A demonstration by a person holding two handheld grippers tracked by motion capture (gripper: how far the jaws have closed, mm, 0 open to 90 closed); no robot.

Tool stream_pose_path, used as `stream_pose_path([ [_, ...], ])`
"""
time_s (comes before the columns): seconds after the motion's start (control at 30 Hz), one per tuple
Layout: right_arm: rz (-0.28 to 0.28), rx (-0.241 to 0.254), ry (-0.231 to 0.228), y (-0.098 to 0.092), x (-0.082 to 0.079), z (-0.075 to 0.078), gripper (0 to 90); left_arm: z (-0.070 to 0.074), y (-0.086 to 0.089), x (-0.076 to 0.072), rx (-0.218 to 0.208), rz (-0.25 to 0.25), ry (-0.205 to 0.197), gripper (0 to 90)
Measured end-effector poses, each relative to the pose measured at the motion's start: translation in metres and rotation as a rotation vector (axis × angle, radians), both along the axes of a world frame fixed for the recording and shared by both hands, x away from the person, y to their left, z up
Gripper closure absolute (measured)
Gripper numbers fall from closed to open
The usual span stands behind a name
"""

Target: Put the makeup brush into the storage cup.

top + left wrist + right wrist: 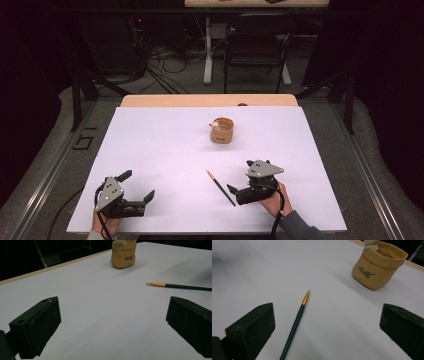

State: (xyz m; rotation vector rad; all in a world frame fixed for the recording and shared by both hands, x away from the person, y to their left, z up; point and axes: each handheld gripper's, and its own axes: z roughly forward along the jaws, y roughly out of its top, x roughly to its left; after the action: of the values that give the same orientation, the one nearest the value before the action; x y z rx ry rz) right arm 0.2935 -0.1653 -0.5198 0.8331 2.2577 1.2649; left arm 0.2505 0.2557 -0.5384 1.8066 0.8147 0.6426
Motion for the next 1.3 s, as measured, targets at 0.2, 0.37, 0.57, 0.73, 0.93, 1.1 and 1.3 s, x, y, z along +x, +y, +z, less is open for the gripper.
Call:
stream_pose_path([
  [0.2, -0.003, -0.005, 0.023, 0.006, 0.003, -0.001, 0.0, 0.0, 0.0, 0.0, 0.003, -0.002, -0.004, 0.0],
  [0.37, -0.003, 0.0, 0.039, 0.008, 0.005, -0.001, 0.0, 0.001, 0.0, 0.0, 0.004, 0.0, -0.002, 0.0],
  [0.57, -0.002, -0.01, 0.054, 0.015, 0.007, -0.001, 0.0, 0.001, 0.0, -0.001, 0.004, 0.0, 0.0, 0.0],
  [0.73, -0.011, -0.039, 0.054, 0.02, 0.008, -0.003, 0.0, 0.0, 0.0, -0.001, -0.001, -0.002, 0.003, 0.0],
  [0.93, -0.023, -0.058, 0.073, 0.022, 0.009, -0.002, 0.0, 0.001, 0.0, -0.001, -0.001, -0.005, 0.003, 0.0],
  [1.1, -0.045, -0.071, 0.087, 0.025, 0.012, -0.003, 0.0, 0.0, 0.0, -0.001, 0.002, -0.008, 0.004, 0.0],
  [1.3, -0.037, -0.122, 0.125, 0.034, 0.014, -0.004, 0.0, 0.001, 0.0, -0.001, -0.001, -0.001, 0.005, 0.0],
])
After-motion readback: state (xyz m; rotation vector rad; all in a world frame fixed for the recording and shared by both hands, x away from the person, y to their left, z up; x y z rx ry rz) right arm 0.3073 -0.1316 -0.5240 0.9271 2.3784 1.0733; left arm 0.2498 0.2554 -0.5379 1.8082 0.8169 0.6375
